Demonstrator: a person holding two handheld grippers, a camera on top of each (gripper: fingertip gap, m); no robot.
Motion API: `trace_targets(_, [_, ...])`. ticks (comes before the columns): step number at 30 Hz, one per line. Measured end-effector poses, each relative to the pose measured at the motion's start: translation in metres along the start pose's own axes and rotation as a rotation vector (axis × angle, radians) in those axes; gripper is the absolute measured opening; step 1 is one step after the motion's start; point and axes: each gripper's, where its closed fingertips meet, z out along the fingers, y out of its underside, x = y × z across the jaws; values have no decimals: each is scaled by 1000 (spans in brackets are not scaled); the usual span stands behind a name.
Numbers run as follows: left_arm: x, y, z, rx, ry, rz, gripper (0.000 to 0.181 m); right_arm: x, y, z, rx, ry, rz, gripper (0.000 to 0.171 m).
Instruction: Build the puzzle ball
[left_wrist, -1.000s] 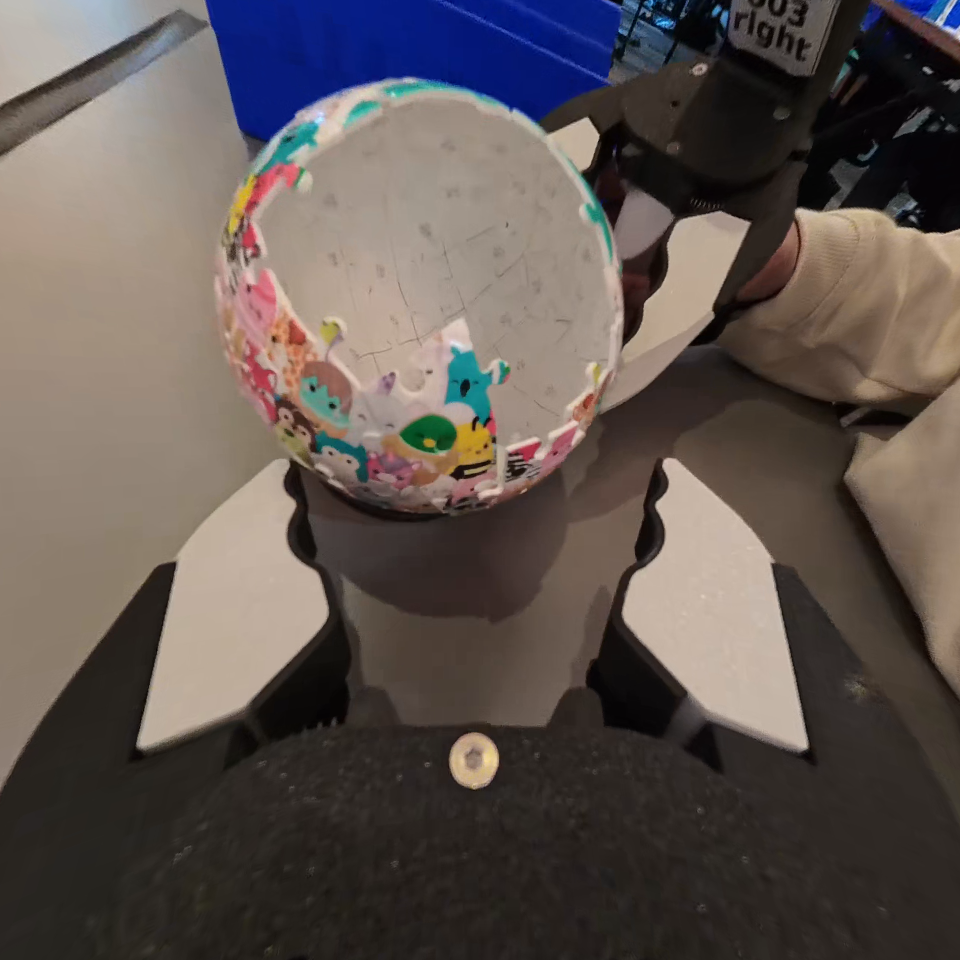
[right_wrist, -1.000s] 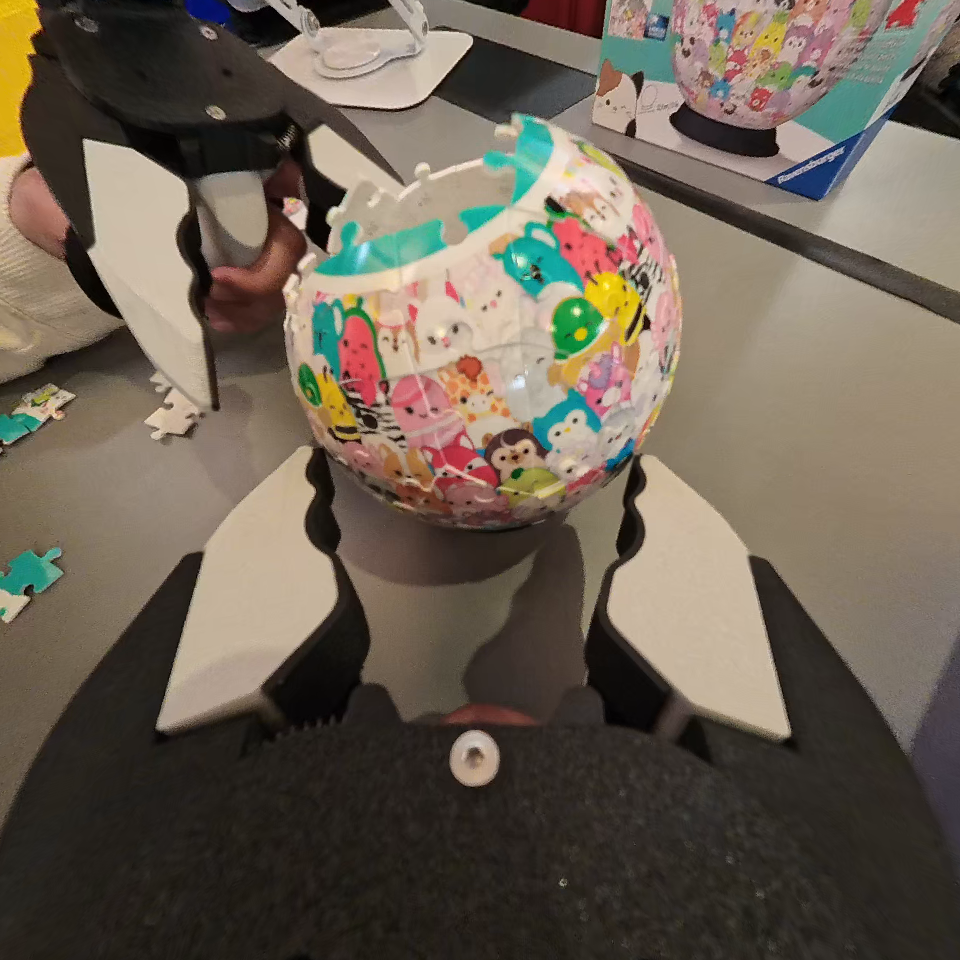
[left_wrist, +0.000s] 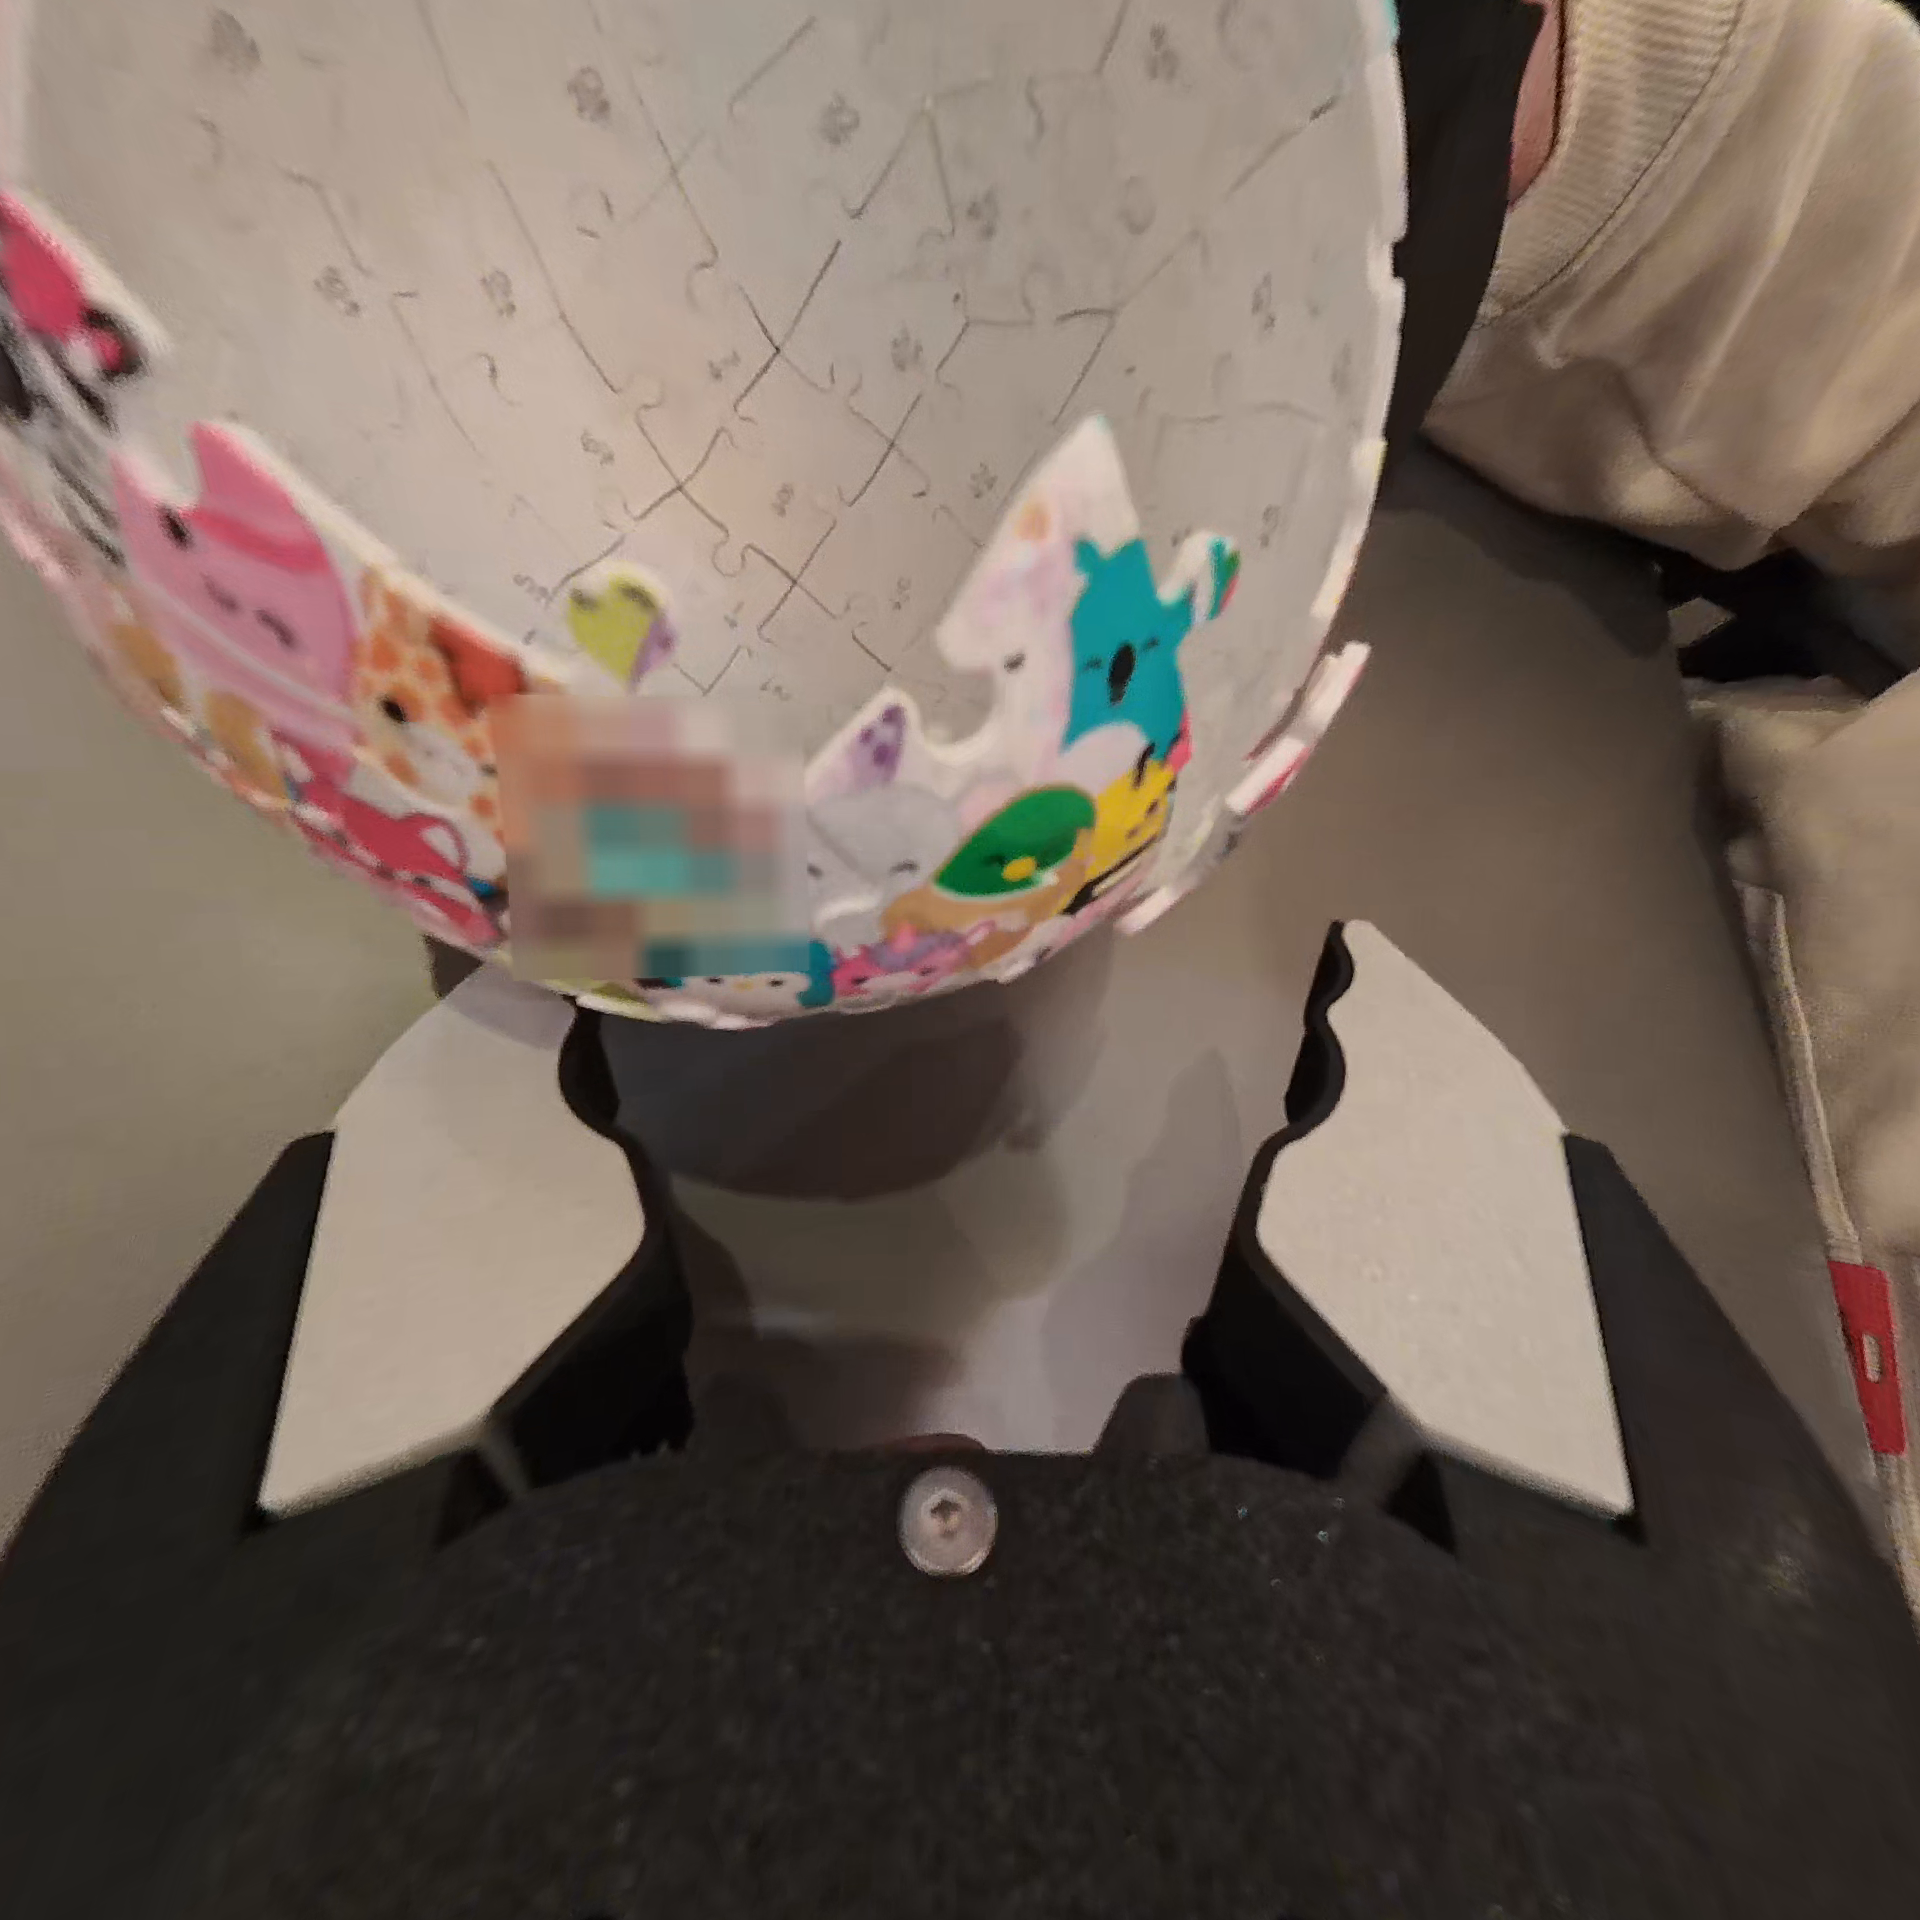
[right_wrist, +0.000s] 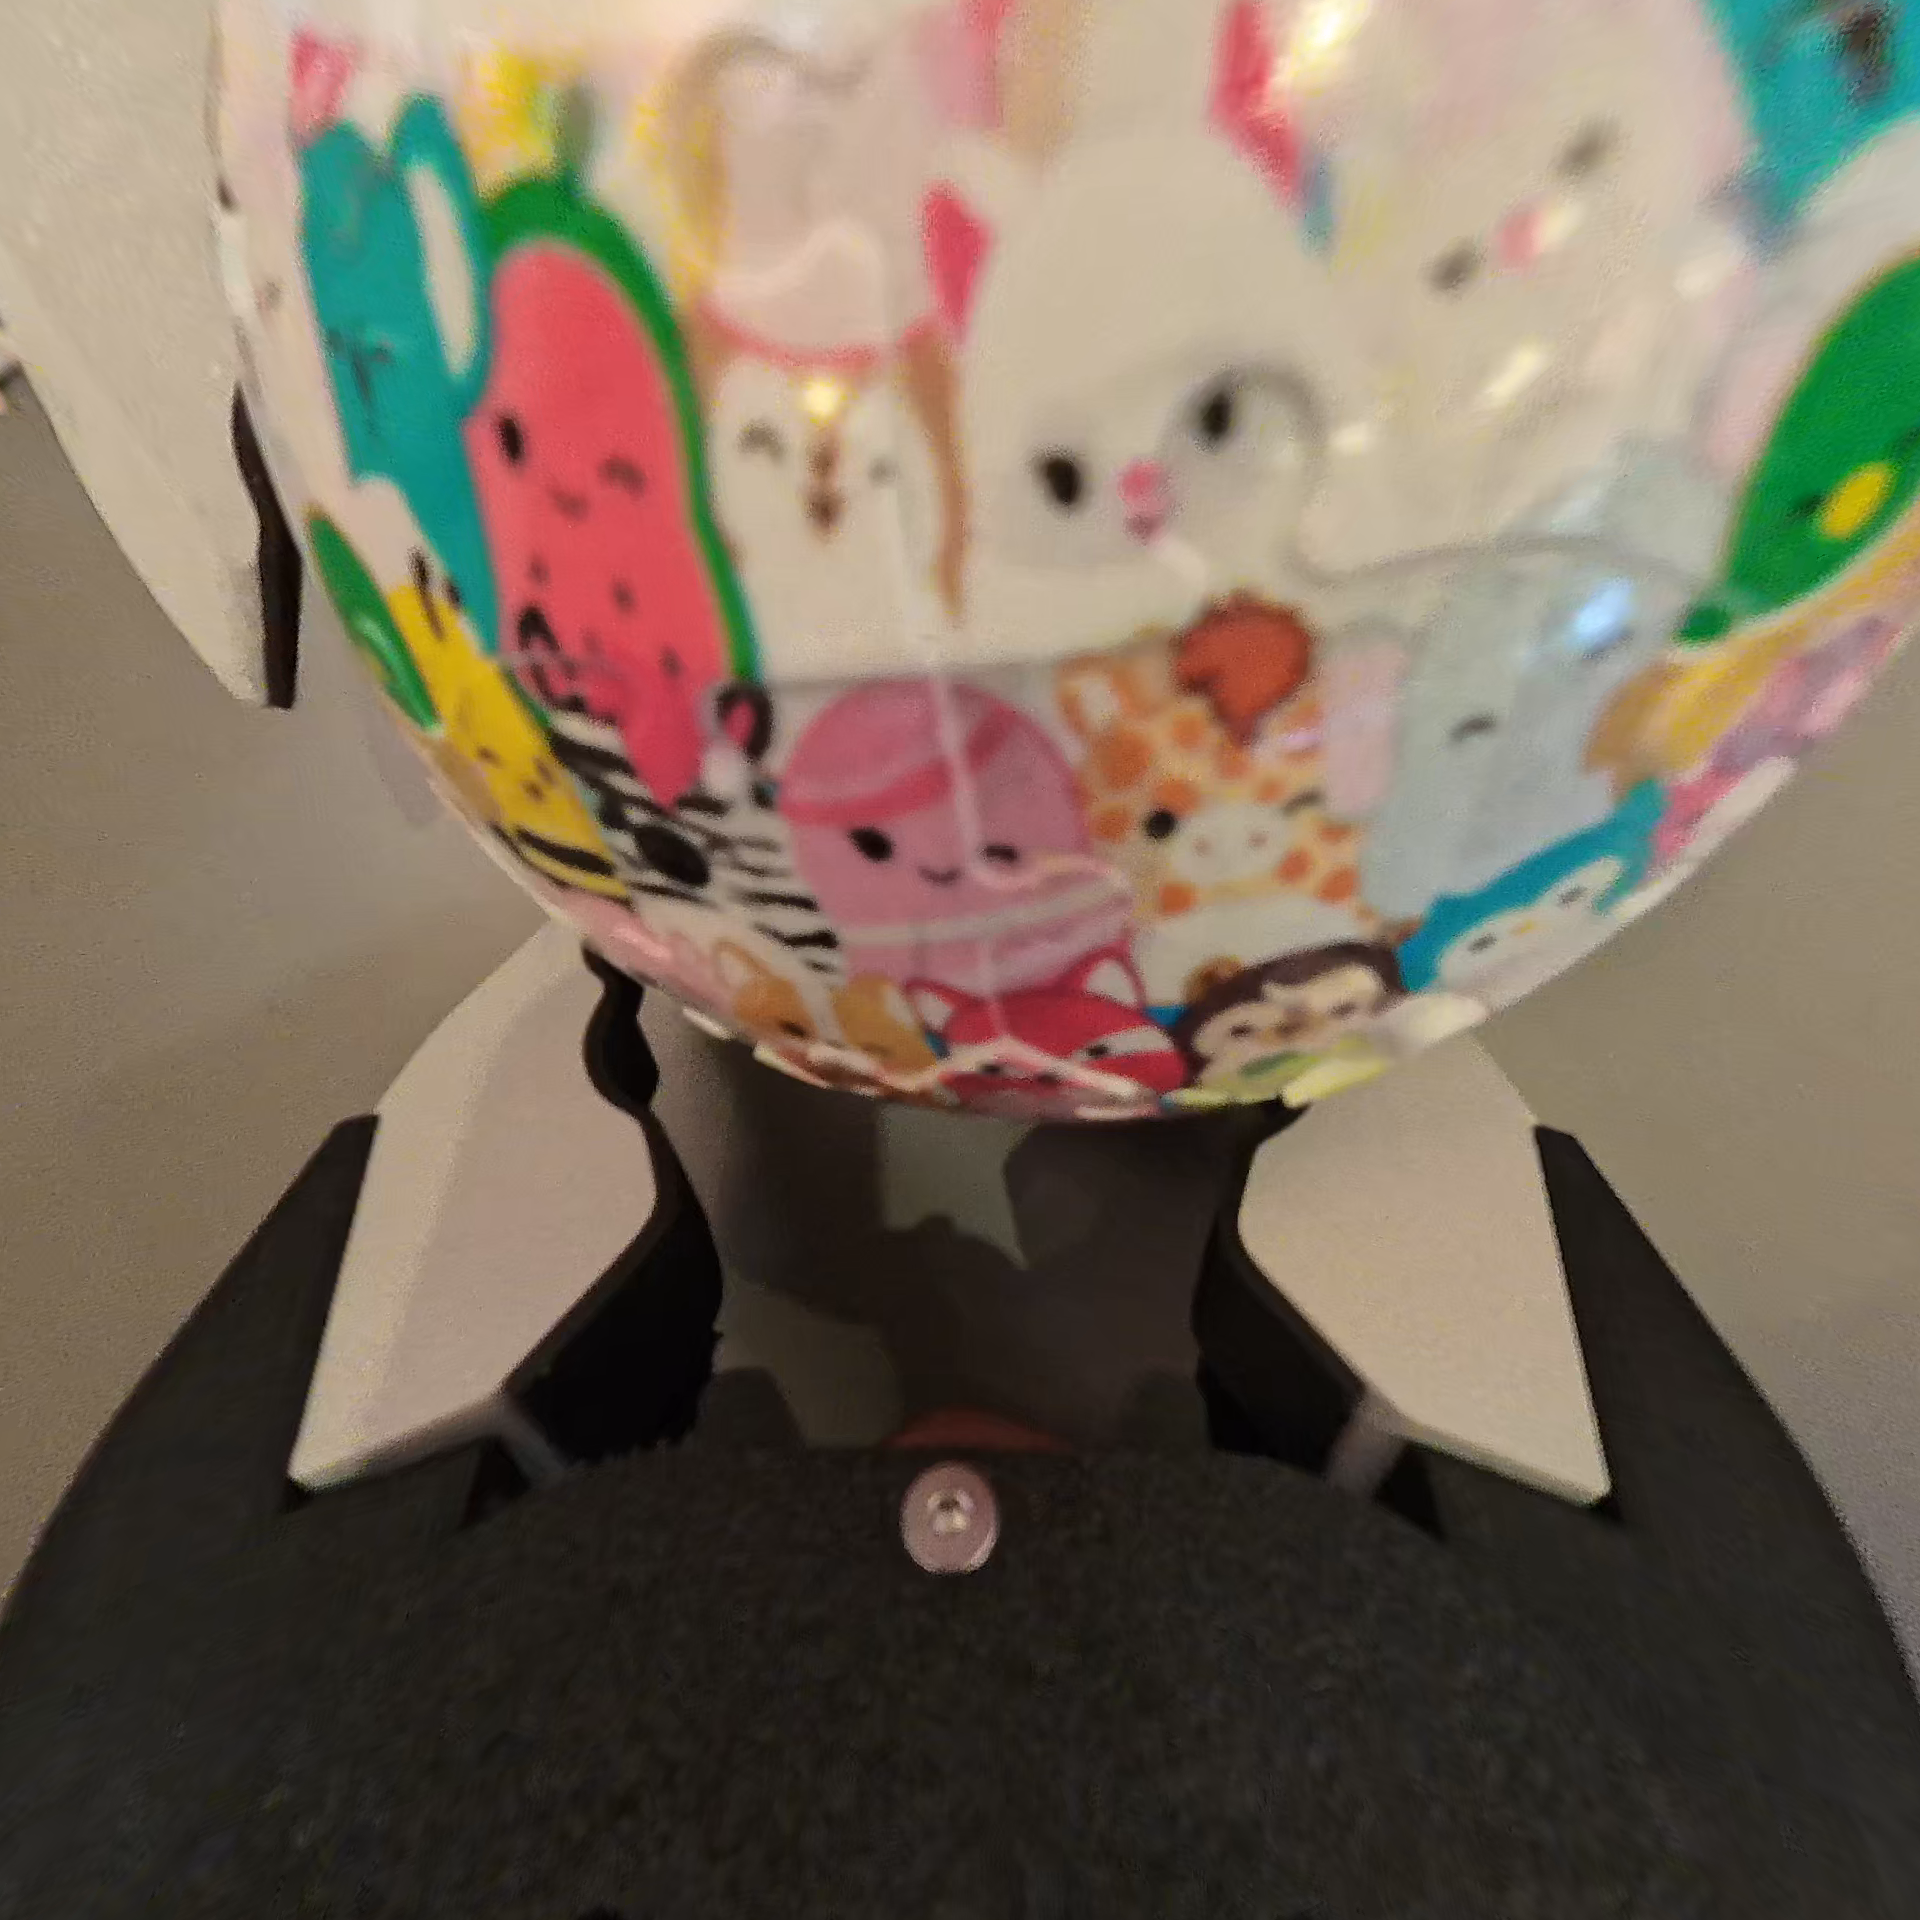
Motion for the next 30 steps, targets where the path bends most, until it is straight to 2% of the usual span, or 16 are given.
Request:
trace_targets(4, [10, 5, 0, 8, -12, -18, 130, -7, -2, -2, 21, -55, 7, 106])
trace_targets(10, [42, 25, -5, 31, -41, -61, 132, -39, 0, 2, 4, -115, -60, 108])
trace_targets(21, [145, 79, 0, 7, -70, -93, 128, -131, 20, -2, -21, -228, -186, 104])
trace_targets(24, [168, 86, 6, 23, -63, -97, 116, -138, 26, -6, -29, -201, -213, 103])
trace_targets(30, [176, 94, 11, 9, -142, -59, 112, -128, 38, -22, 4, -86, -200, 103])
